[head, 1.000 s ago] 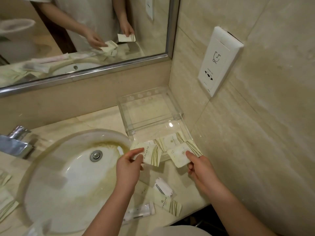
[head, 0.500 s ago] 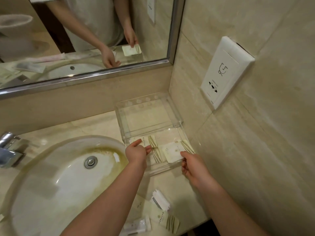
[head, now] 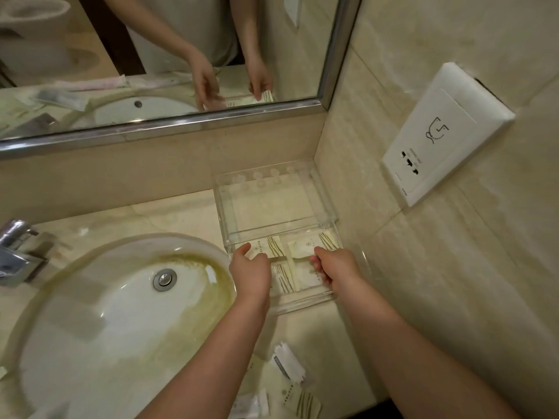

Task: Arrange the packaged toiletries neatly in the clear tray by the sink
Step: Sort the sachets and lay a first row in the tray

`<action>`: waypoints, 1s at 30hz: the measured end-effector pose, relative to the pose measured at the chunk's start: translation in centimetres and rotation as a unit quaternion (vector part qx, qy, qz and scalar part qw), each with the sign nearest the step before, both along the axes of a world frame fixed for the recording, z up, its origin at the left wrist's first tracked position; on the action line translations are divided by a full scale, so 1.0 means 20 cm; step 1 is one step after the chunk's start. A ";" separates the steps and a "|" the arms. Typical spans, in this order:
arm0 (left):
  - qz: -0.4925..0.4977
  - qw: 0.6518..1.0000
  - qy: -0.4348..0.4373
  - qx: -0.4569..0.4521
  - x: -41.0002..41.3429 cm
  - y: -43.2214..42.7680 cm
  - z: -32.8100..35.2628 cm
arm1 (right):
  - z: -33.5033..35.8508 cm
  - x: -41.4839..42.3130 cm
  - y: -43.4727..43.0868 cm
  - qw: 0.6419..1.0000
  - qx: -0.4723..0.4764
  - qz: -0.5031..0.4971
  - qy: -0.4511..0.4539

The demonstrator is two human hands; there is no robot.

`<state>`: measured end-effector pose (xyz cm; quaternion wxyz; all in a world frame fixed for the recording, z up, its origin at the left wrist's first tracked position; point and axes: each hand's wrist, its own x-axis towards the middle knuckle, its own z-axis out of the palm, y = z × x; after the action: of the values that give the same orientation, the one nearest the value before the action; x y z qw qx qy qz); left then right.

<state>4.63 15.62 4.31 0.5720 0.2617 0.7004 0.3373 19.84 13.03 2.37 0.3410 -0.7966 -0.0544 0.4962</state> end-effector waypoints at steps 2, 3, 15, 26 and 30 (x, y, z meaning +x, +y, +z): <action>-0.024 0.998 0.045 0.036 0.01 -0.04 0.02 | -0.01 -0.01 0.02 1.000 -0.003 0.008 0.003; -0.035 0.996 0.057 0.058 0.02 -0.07 0.03 | -0.01 -0.01 0.02 1.000 -0.002 0.009 0.009; -0.522 0.707 0.405 0.254 -0.06 -0.24 -0.21 | 0.03 -0.10 -0.16 0.909 0.059 0.262 -0.318; -0.651 0.580 0.427 0.240 -0.07 -0.25 -0.28 | -0.12 -0.02 -0.11 0.733 -0.055 0.567 -0.373; -0.655 0.580 0.422 0.238 -0.08 -0.26 -0.29 | -0.14 -0.05 -0.11 0.735 -0.077 0.567 -0.364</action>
<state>3.00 10.51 -1.56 0.1948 0.8888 0.3963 -0.1230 18.82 10.84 -0.42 -0.1119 -0.7614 -0.5775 0.2724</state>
